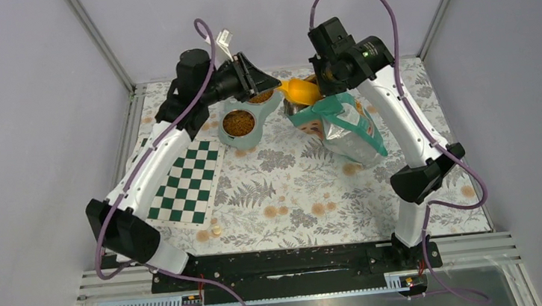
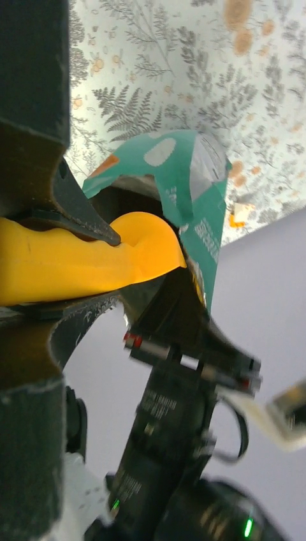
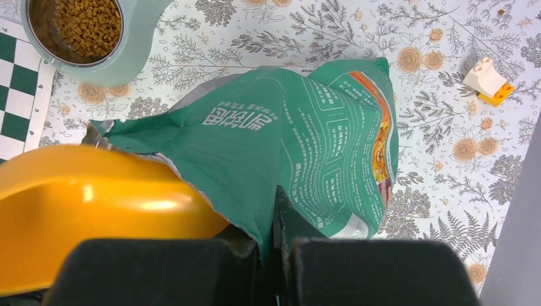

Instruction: Serve the pet food

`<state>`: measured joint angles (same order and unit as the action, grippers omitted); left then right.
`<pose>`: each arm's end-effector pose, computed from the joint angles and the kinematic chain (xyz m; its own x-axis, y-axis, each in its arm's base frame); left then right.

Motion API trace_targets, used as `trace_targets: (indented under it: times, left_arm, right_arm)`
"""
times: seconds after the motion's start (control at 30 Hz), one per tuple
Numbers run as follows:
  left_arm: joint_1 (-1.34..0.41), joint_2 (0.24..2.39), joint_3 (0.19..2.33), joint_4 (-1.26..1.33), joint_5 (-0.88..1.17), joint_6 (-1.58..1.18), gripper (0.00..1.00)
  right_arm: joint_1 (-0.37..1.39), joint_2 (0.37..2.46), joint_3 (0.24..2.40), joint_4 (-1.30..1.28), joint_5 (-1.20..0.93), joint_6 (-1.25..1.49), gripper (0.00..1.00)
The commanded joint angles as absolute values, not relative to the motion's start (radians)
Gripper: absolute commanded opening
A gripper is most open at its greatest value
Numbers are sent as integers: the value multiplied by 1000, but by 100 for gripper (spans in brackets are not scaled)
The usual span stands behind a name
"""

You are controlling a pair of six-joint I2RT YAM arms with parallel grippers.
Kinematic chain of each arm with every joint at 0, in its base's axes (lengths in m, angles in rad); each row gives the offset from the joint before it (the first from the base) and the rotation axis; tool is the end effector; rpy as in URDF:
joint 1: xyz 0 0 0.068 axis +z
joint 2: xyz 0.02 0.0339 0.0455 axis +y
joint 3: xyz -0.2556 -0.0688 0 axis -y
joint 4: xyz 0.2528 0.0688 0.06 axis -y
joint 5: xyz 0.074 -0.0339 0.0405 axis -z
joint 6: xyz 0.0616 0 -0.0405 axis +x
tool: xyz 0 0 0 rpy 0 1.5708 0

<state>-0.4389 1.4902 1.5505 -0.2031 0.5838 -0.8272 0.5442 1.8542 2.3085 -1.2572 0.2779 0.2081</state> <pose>0.3226 -0.1889 0.4255 -0.7117 -0.3443 -0.6123 0.4795 0.3989 -0.7816 0.3380 0.1848 0.4279 -0.6714 -0.1741 -0.7204 -0.2005 0.9784 -0.0496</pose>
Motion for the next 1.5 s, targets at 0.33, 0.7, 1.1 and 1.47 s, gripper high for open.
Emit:
trace_targets:
  times: [0.33,0.7,1.1,1.47]
  left_arm:
    - [-592,1785,1784,-423,341,-762,0]
    - [-646,1900,1735,-384,196,-748,0]
    - [-655,2025,1673,-152,518,-855,0]
    - [-567,1879,1448,384,731,-1230,0]
  right_arm:
    - [590,1669,1985,-838,243,230,0]
    - [575,1585,1853,-735,177,274,0]
    - [494,1530,1682,-588,-131,314,0]
    - [444,1478,1675,-566,-168,372,0]
